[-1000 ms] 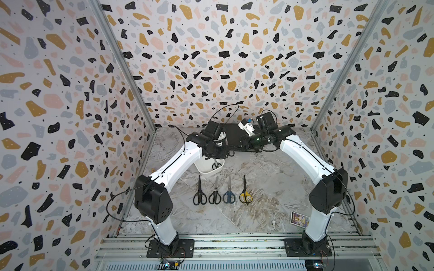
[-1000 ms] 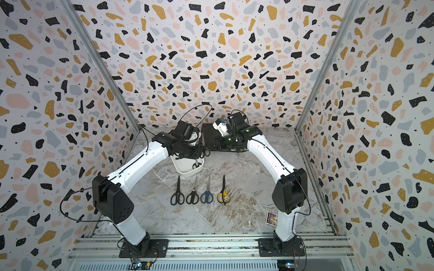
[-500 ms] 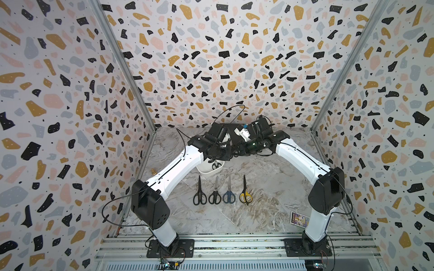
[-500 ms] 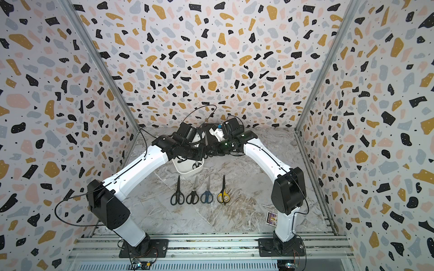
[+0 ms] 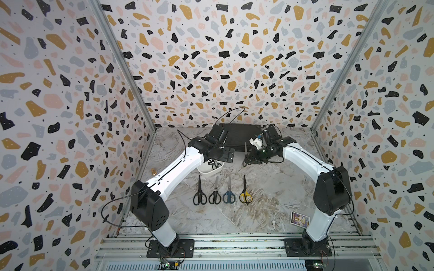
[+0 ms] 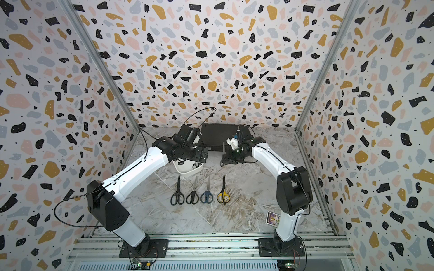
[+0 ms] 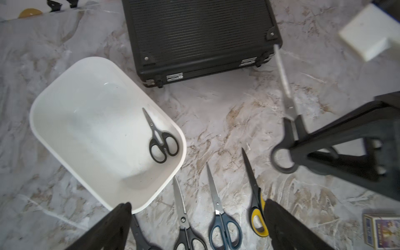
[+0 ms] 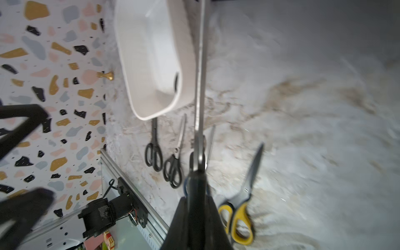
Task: Take the scissors out of the storage box
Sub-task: Place the scissors at the center of the board.
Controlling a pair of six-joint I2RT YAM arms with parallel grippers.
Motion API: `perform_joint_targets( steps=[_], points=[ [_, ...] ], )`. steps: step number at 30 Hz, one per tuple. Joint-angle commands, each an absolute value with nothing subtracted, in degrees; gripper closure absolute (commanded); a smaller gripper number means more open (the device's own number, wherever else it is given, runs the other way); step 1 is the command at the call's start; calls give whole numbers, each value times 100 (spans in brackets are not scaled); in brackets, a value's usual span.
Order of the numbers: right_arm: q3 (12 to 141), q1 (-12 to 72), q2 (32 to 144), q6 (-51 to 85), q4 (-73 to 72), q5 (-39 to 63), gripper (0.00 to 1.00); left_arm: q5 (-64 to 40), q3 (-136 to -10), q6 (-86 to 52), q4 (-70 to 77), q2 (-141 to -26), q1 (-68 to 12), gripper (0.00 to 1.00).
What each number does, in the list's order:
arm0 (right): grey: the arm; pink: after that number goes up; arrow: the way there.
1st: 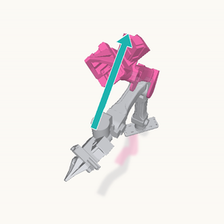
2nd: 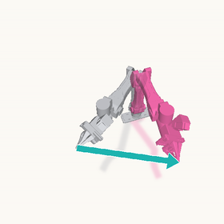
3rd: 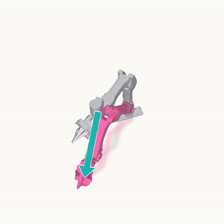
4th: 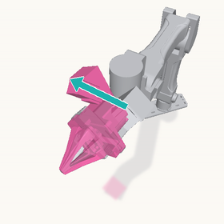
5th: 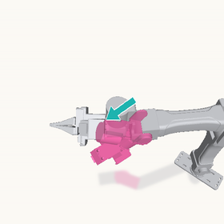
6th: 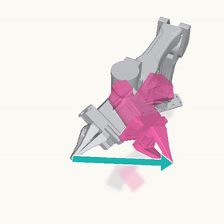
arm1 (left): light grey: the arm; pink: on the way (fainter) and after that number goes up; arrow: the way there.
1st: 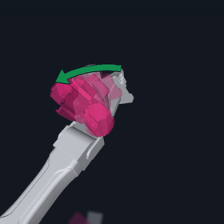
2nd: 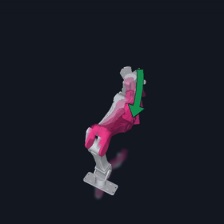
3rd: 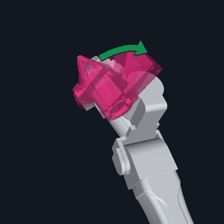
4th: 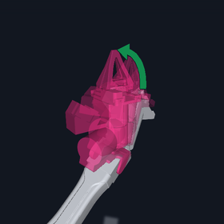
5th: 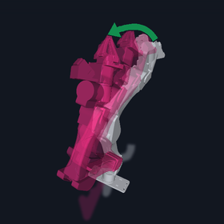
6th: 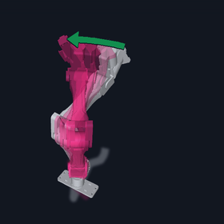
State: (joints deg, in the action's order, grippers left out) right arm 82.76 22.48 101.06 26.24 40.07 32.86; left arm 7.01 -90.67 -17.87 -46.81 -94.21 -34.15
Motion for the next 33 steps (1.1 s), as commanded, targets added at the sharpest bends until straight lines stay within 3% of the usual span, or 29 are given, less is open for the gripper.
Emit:
perform_joint_targets(
  steps=[1, 7, 24, 33],
  points=[
    [7545, 2127, 9501, 2143, 4918, 2919, 100, 1346, -8930, -1666, -4863, -9280, -3287, 0],
    [5835, 2131, 9094, 2483, 4235, 3280, 100, 1155, -9032, -1750, -4964, -9487, -3076, 0],
    [5222, 2312, 9628, 3120, 2880, 3481, 97, 1120, -8984, -1881, -4967, -9563, -3007, 0],
    [5149, 2312, 9419, 2902, 3337, 3214, 79, 1296, -9152, -1841, -5094, -9889, -2853, 0]
  ],
)
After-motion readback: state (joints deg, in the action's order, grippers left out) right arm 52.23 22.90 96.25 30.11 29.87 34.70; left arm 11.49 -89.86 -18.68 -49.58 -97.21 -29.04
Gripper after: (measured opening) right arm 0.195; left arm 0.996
